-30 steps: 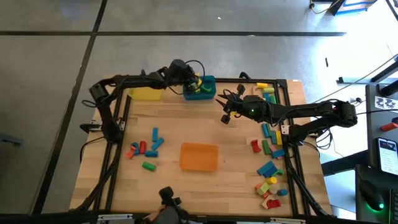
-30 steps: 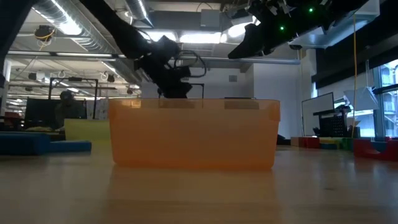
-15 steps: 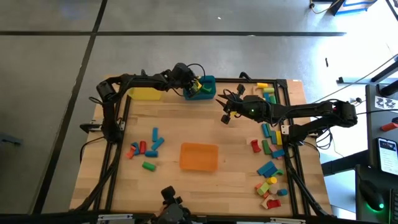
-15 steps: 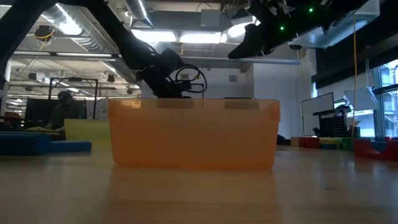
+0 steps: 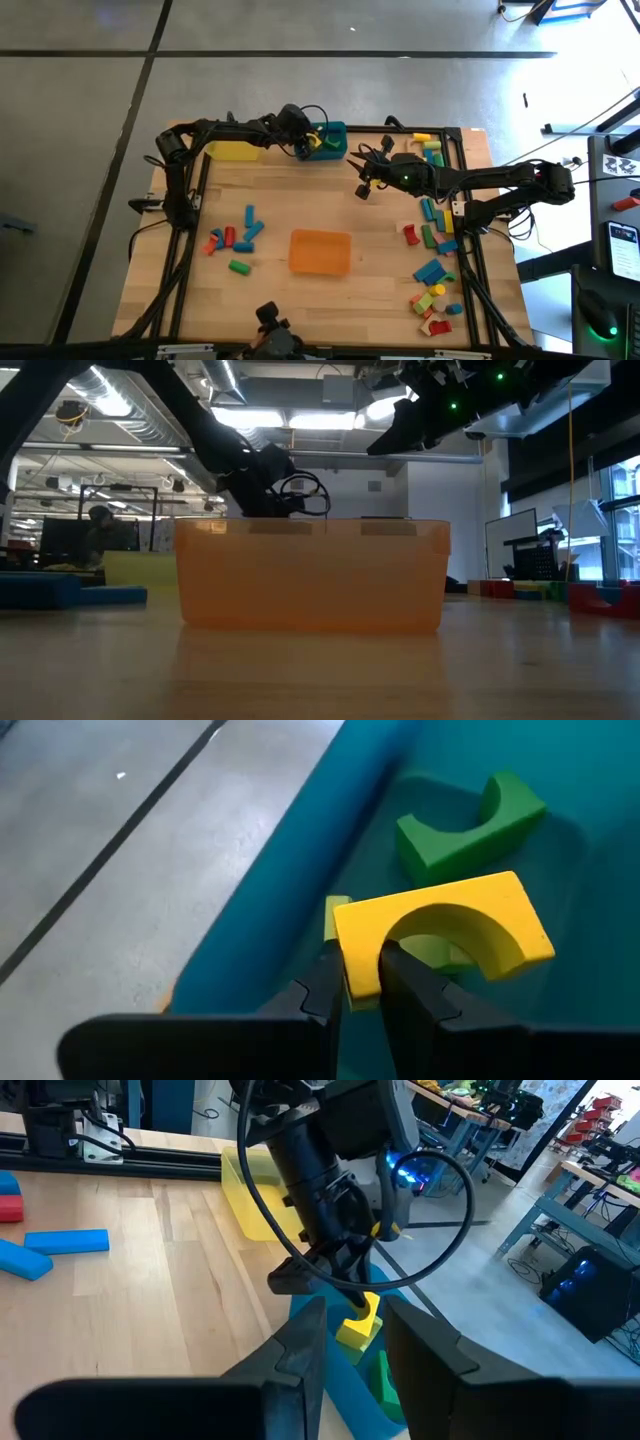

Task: Sort blocks by size
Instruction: Put the yellow arch block into the blue bin

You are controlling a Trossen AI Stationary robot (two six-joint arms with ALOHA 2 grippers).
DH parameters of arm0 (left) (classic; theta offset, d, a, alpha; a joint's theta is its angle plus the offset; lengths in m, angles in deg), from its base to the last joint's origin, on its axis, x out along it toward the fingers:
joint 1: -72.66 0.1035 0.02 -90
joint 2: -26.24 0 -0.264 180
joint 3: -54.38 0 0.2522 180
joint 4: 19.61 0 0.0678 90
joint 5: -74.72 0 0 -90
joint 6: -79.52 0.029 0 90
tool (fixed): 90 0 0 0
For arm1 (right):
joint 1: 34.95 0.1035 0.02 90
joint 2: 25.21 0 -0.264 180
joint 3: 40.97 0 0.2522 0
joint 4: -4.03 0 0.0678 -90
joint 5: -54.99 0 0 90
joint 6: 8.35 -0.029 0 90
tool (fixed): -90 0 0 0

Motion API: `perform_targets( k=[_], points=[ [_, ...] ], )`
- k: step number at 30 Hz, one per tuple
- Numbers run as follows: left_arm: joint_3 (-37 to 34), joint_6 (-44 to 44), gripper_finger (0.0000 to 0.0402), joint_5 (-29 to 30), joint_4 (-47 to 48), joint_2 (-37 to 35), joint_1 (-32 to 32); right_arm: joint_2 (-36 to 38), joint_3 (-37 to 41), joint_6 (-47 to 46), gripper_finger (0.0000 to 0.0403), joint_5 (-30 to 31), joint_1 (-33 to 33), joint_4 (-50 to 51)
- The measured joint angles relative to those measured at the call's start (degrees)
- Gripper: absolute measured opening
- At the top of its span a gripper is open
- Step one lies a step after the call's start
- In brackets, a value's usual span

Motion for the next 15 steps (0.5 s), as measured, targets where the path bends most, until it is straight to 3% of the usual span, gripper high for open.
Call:
perform_targets(
  k=[15],
  points=[
    [-0.04, 2.09, 0.0045, 0.02, 4.22, -0.09, 0.0, 0.0, 0.0, 0.02, 0.0099, 0.0, 0.0, 0.22]
  ],
)
